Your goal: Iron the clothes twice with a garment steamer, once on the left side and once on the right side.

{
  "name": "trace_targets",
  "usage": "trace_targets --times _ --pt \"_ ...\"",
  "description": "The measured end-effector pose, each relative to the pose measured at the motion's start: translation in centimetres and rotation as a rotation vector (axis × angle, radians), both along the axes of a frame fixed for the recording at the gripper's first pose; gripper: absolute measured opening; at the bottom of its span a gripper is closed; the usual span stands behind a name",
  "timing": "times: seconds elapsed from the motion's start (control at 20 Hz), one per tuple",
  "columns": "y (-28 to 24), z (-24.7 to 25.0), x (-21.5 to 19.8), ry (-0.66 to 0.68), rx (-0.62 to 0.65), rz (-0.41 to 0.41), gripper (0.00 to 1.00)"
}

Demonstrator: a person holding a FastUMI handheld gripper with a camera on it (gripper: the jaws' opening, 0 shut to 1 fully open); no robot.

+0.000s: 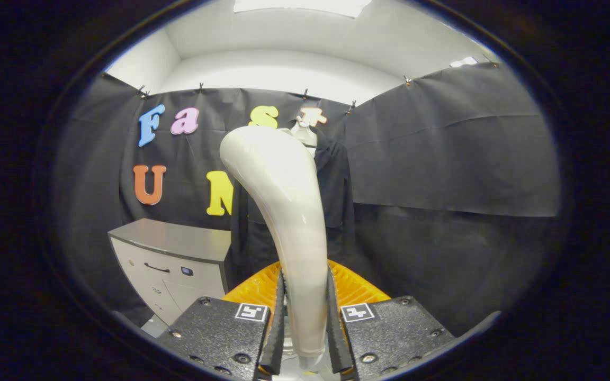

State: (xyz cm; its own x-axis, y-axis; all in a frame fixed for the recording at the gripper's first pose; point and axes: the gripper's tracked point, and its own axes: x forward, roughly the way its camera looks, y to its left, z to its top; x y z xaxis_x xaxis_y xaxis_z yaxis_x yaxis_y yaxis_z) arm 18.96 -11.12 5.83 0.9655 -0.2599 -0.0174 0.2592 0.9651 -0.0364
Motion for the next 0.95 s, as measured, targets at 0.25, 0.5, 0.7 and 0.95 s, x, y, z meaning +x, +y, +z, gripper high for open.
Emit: trace_targets --times 0.25,0.5,0.7,0.95 --pt "-0.8 -0.1 -0.6 0.0 -0.008 0.045 0.37" --pt "-1.4 0.1 -1.1 -0.005 0.0 0.067 0.37" --pt "-1.7 0.2 -1.1 -0.015 0.012 0.083 0.37" --pt "-2.2 0.0 -1.0 -0.02 0.028 0.091 0.37"
